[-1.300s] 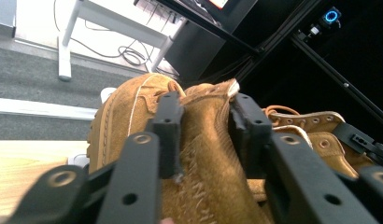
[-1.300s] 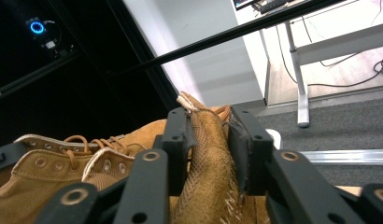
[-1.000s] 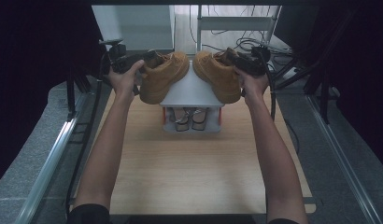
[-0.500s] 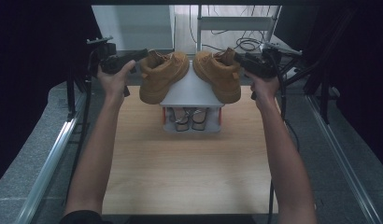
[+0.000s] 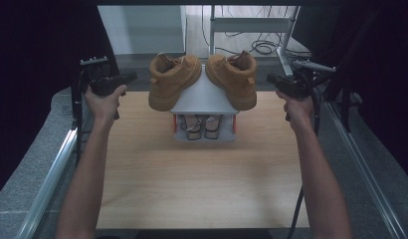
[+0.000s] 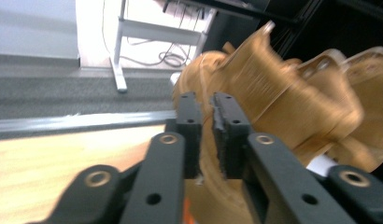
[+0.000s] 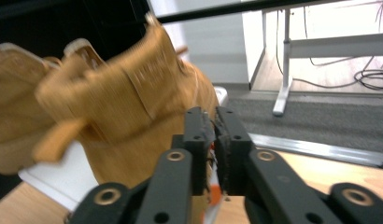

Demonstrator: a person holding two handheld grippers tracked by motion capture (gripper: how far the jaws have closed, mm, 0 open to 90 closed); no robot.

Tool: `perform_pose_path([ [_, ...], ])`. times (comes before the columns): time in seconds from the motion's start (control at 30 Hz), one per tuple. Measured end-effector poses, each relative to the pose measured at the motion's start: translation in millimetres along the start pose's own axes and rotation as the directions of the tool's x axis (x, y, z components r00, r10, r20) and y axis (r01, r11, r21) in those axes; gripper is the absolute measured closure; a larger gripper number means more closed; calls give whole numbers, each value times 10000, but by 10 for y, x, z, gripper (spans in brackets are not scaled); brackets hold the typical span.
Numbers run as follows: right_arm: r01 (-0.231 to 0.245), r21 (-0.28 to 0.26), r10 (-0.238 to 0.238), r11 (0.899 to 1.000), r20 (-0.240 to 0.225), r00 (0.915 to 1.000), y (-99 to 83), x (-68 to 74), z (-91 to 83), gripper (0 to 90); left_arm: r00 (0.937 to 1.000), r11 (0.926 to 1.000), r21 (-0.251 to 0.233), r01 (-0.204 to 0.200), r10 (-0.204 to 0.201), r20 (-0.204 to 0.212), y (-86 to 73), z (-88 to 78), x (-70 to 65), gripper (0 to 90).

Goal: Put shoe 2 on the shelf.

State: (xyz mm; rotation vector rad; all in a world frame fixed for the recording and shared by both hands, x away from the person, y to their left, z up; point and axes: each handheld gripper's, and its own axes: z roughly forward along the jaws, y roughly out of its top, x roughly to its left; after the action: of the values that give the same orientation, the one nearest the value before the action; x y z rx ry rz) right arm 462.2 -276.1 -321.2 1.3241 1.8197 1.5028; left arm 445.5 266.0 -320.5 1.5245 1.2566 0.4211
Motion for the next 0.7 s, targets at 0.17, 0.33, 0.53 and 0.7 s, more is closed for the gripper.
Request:
perform_pose_path([
  [0.17, 335, 351, -341, 9988, 153, 9993, -140, -36, 30, 891, 9999, 9997, 244, -90, 93, -133, -133, 57, 46, 894],
  [0.33, 542, 569, -563, 9969, 352, 9978, -223, -34, 82, 892, 9987, 9978, 506, -420, 433, -259, -185, 104, 24, 898],
  [0.53, 648, 803, -685, 9947, 440, 9967, -303, -2, 174, 891, 9981, 9960, 711, -549, 569, -253, -220, 178, -12, 899],
  [0.7, 879, 945, -936, 9916, 574, 9940, -346, 39, 220, 892, 9972, 9945, 822, -643, 673, -339, -247, 204, -15, 899],
])
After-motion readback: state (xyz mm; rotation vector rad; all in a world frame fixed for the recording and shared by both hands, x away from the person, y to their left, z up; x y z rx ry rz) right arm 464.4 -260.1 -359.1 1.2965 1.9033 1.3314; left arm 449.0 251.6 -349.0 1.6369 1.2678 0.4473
